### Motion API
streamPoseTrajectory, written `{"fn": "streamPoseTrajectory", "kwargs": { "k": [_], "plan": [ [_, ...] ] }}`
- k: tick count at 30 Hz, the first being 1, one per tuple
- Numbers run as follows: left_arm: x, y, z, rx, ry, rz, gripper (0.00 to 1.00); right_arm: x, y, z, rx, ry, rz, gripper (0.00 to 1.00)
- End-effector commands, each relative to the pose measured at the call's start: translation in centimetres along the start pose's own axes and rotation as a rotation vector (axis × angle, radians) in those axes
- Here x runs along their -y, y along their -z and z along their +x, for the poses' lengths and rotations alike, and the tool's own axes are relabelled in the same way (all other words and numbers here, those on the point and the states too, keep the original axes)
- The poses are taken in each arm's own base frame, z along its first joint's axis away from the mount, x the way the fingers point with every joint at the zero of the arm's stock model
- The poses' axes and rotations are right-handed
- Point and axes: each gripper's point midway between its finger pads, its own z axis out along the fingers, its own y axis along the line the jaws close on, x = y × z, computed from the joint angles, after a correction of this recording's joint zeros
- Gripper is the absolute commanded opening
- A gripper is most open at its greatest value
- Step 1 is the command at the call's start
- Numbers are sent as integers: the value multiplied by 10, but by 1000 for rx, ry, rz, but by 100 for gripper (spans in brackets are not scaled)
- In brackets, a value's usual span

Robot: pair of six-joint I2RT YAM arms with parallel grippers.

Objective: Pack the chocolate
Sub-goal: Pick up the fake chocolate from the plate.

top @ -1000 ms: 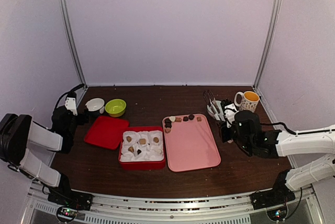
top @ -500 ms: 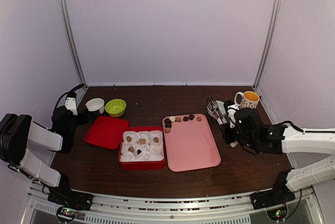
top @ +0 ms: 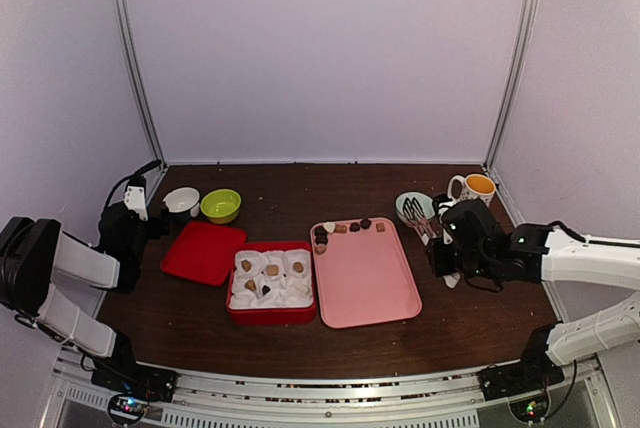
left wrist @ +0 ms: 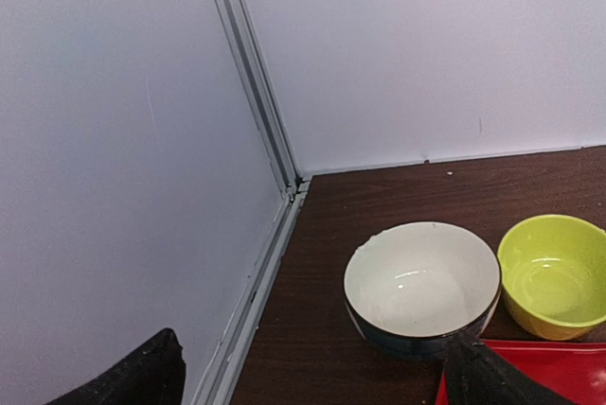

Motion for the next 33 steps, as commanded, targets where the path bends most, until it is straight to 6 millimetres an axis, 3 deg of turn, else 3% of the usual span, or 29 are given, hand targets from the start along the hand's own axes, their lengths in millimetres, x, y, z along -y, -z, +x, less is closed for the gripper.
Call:
{"fn": "streamPoseTrajectory", "kwargs": {
  "k": [1, 10, 21, 33],
  "plan": [
    [-2, -1, -9, 42, 19, -4, 98, 3, 1, -1, -14, -31, 20, 30],
    [-3, -1, -9, 42, 19, -5, 98, -5, -9, 12, -144, 19, 24, 30],
    [-2, -1, -9, 43, 19, -4, 98, -43, -39, 5, -232, 73, -51, 31],
    [-2, -1, -10, 43, 19, -4, 98, -32, -69, -3, -272, 79, 95, 34]
  ]
}}
